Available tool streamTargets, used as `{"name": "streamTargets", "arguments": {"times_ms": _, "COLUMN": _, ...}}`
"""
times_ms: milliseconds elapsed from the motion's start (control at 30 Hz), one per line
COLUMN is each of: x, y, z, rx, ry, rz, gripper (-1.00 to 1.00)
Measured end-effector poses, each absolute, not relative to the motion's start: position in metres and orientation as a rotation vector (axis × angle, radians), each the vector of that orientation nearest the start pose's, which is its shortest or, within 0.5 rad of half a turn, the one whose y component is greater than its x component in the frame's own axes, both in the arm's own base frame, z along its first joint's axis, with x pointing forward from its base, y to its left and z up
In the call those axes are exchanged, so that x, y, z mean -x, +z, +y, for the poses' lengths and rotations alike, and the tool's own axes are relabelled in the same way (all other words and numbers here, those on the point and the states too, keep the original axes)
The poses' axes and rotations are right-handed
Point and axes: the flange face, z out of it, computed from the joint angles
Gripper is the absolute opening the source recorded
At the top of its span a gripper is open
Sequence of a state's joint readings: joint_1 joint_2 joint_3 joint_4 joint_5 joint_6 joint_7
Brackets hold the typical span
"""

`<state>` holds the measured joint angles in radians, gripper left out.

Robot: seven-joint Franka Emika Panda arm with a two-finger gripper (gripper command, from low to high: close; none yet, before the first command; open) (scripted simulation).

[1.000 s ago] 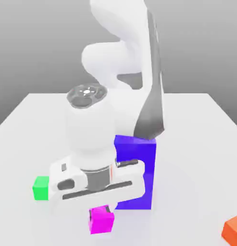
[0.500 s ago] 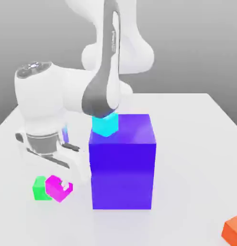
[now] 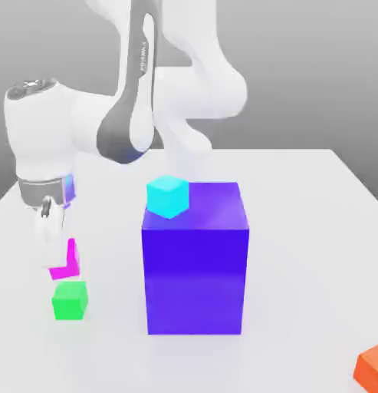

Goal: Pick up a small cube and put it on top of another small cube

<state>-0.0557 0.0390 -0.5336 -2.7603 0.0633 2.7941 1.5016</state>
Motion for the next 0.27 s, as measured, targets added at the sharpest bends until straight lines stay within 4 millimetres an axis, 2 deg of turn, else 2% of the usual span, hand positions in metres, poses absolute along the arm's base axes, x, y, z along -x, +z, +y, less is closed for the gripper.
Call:
{"name": "streamTargets", "arguments": {"times_ms": 67, "x": -0.32, "y": 0.186, "z": -0.221, "rx": 1.49, "ry": -0.001, "rz": 2.764, "gripper": -1.0}}
{"name": "streamTargets", "arguments": {"times_ms": 100, "x": -0.319, "y": 0.18, "z": -0.221, "rx": 1.488, "ry": -0.001, "rz": 2.766, "gripper": 1.0}}
{"name": "streamTargets", "arguments": {"times_ms": 267, "x": -0.319, "y": 0.18, "z": -0.222, "rx": 1.486, "ry": -0.002, "rz": 2.767, "gripper": 1.0}}
